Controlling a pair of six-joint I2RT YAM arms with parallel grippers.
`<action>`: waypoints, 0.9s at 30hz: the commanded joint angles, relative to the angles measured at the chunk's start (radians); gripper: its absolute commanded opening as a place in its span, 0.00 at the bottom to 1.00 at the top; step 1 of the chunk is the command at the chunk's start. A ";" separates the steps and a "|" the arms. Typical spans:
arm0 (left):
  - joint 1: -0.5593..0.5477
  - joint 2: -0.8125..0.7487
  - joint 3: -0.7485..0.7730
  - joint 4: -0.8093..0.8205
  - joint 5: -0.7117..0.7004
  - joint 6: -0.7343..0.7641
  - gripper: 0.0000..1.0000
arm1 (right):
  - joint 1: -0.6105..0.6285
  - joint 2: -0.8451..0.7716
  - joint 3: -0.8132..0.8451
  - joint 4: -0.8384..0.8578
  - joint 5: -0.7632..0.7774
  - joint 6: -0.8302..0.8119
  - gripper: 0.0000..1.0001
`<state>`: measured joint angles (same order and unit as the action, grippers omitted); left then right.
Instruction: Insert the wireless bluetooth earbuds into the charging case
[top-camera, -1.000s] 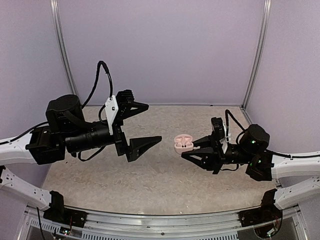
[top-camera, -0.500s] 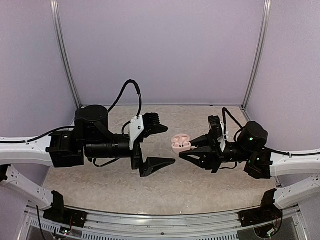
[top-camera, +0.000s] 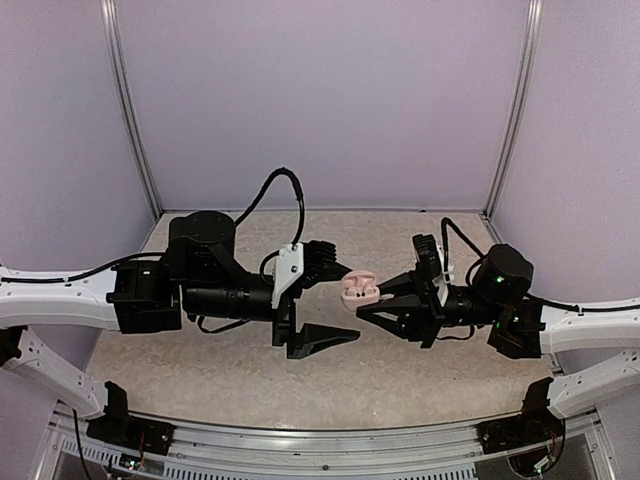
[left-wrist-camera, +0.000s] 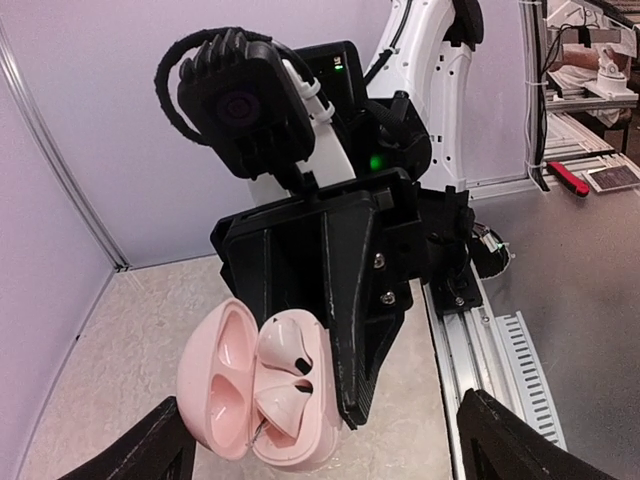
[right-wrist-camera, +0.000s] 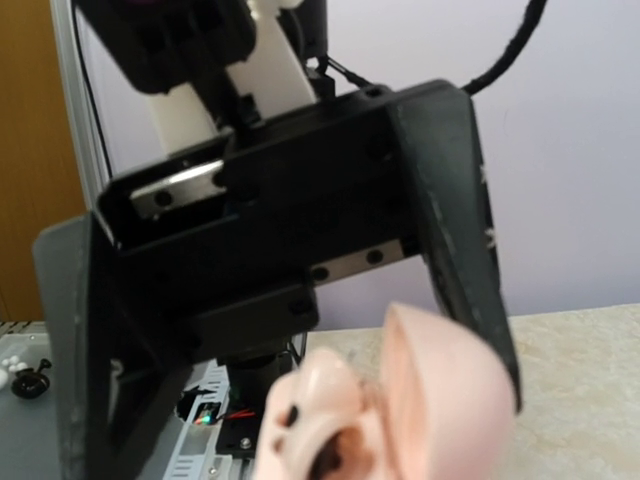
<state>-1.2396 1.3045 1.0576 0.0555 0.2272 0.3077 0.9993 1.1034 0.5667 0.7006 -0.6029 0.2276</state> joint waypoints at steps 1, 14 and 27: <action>-0.033 -0.021 0.030 -0.008 0.025 0.054 0.89 | 0.008 -0.005 -0.003 0.009 0.040 -0.002 0.00; -0.070 -0.098 -0.025 0.040 -0.121 0.120 0.88 | 0.006 -0.002 -0.001 0.000 0.070 0.018 0.00; 0.015 -0.136 -0.158 0.282 -0.406 -0.173 0.99 | -0.107 0.034 0.067 -0.295 0.190 0.120 0.00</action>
<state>-1.2385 1.1687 0.9180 0.2436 -0.0780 0.2531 0.9524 1.1080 0.5793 0.5457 -0.4461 0.2848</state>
